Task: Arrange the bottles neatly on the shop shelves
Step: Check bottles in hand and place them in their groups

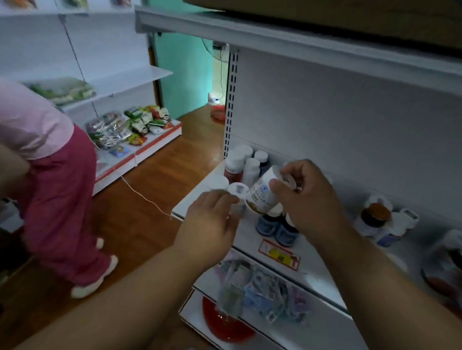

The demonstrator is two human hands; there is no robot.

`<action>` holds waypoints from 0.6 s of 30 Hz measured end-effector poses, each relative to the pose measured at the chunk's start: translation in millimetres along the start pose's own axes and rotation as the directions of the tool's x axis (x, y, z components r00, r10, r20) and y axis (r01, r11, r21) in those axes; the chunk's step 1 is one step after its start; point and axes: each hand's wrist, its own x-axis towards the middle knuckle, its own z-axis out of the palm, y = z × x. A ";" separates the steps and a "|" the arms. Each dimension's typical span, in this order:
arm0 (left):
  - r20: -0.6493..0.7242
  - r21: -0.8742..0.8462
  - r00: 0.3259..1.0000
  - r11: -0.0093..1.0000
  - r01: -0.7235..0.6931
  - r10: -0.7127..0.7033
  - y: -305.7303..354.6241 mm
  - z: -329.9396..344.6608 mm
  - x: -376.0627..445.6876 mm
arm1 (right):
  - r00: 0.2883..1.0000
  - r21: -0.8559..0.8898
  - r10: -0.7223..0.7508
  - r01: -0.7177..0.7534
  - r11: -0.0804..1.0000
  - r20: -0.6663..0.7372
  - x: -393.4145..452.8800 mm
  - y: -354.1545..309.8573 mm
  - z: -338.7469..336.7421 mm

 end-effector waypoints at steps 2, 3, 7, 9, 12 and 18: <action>0.069 0.108 0.994 0.990 -0.094 0.087 -27.6 -2.0 15.4 | 0.998 -0.067 -0.038 0.035 0.997 -0.045 26.0 -11.1 29.5; 0.113 0.176 0.987 0.975 -0.133 0.114 -38.2 -2.3 23.4 | 0.997 -0.095 -0.059 0.053 0.994 -0.057 39.0 -14.8 42.6; 0.333 0.212 0.926 0.942 -0.258 0.179 -61.7 4.8 48.2 | 0.998 -0.268 -0.062 0.055 0.962 -0.018 81.7 -15.7 81.9; 0.366 0.183 0.899 0.928 -0.325 0.242 -70.4 11.3 52.2 | 0.998 -0.358 -0.060 0.062 0.932 0.017 95.6 -14.7 93.0; 0.362 0.125 0.878 0.918 -0.378 0.312 -81.9 18.4 52.2 | 0.994 -0.423 -0.072 0.099 0.901 0.079 110.0 -15.1 104.6; 0.338 0.080 0.866 0.905 -0.418 0.370 -89.7 19.2 55.2 | 0.971 -0.534 -0.022 0.149 0.832 0.237 118.5 -7.6 116.3</action>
